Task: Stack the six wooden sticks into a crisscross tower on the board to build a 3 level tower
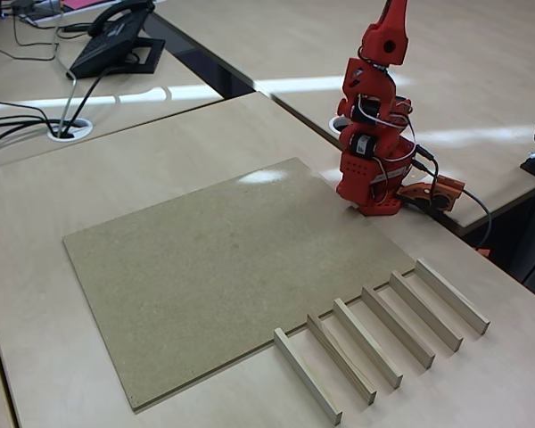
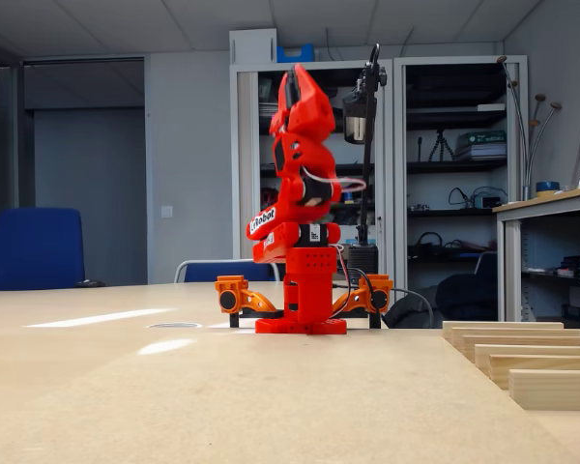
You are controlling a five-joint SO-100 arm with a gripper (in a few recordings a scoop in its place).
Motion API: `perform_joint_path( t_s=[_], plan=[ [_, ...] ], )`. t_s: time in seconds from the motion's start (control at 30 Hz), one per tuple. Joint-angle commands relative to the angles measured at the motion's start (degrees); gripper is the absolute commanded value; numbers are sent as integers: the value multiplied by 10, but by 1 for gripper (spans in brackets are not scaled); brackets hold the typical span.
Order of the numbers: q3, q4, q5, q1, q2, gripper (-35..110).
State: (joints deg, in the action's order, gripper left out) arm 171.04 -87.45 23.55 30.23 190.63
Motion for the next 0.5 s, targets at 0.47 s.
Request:
perform_joint_path(
  t_s=[0.47],
  plan=[
    [-279, 582, 215, 263, -50, 0]
  ],
)
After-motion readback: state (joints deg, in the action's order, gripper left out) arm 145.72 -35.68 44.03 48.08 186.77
